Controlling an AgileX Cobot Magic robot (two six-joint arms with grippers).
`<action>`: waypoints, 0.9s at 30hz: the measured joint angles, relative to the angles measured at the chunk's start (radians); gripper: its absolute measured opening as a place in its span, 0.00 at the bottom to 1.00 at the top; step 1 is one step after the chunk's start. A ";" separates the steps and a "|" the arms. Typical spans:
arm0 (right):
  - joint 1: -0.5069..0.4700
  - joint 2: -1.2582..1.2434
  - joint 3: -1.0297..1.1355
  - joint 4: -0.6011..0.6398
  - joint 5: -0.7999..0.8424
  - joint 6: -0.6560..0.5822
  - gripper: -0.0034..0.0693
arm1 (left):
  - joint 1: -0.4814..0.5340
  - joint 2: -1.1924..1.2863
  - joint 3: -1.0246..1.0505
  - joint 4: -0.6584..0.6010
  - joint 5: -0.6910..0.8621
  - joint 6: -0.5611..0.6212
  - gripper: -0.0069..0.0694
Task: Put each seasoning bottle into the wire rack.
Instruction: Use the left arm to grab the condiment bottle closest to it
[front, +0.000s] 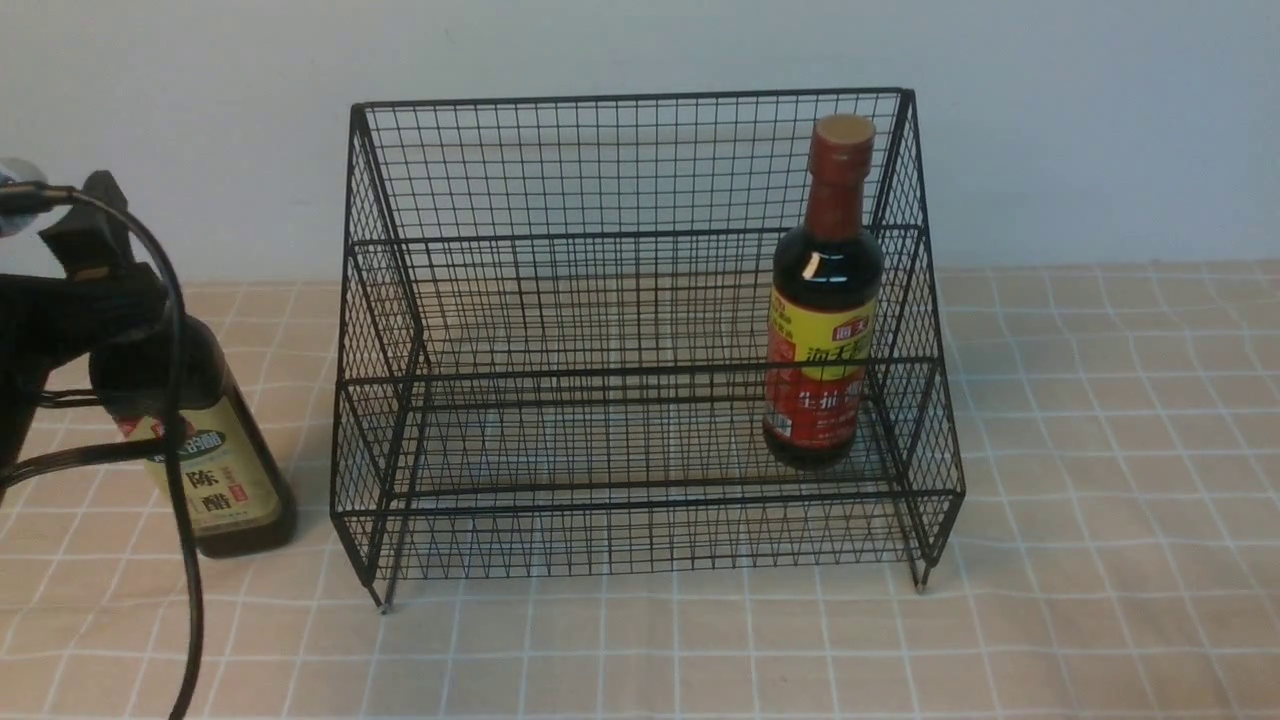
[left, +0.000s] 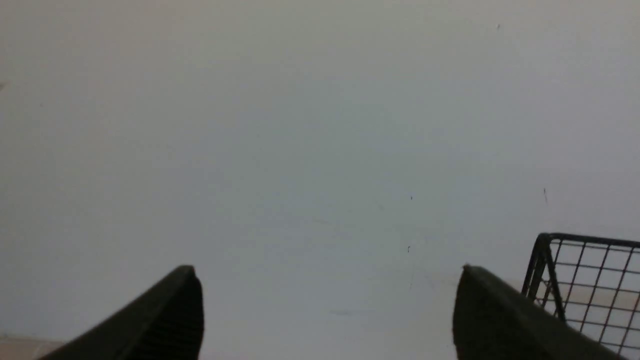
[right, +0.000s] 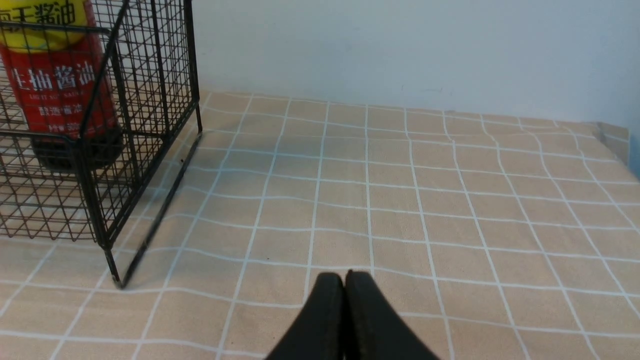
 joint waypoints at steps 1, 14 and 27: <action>0.000 0.000 0.000 0.000 0.000 0.000 0.03 | 0.000 0.017 -0.005 0.001 0.000 0.000 0.89; 0.000 0.000 0.000 0.000 0.001 0.000 0.03 | 0.000 0.133 -0.030 -0.004 -0.004 0.003 0.56; 0.000 0.000 0.000 0.000 0.002 0.000 0.03 | -0.002 0.056 -0.101 0.001 0.242 0.119 0.49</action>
